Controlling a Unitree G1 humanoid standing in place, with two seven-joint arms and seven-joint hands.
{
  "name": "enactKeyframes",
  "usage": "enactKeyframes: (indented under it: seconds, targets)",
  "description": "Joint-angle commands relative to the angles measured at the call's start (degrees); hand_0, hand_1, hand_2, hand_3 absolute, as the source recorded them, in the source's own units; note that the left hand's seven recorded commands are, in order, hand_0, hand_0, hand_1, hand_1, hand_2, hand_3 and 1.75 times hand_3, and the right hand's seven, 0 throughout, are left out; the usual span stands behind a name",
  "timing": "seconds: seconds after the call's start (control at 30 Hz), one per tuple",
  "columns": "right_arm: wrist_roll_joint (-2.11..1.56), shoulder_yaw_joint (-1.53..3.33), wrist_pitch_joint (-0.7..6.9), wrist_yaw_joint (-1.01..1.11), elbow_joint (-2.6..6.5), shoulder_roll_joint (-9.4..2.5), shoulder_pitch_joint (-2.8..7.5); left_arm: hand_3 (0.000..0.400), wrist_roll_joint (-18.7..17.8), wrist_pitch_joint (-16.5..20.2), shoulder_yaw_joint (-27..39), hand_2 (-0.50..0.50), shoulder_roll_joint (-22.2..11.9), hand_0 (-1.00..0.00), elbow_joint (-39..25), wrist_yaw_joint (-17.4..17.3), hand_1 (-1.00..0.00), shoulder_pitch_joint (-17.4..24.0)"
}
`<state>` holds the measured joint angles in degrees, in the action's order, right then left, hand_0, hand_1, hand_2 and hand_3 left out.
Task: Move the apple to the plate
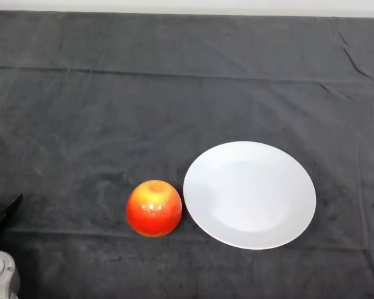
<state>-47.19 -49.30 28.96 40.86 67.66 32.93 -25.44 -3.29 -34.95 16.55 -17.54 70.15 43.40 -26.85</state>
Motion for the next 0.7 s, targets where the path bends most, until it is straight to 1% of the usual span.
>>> enactKeyframes:
  seconds: [0.03,0.7]
  targets:
    - [-0.26,-1.11,-0.1,1.09,1.52,2.15,0.39,0.0,-0.58,-0.69,-0.95,0.0,-1.23,0.0,1.53,0.05,0.0,-2.43]
    - [-0.24,-1.12,-0.1,1.1,1.52,2.14,0.38,0.0,-0.82,-0.9,-1.7,0.0,-1.34,0.0,1.5,0.0,0.0,-2.28]
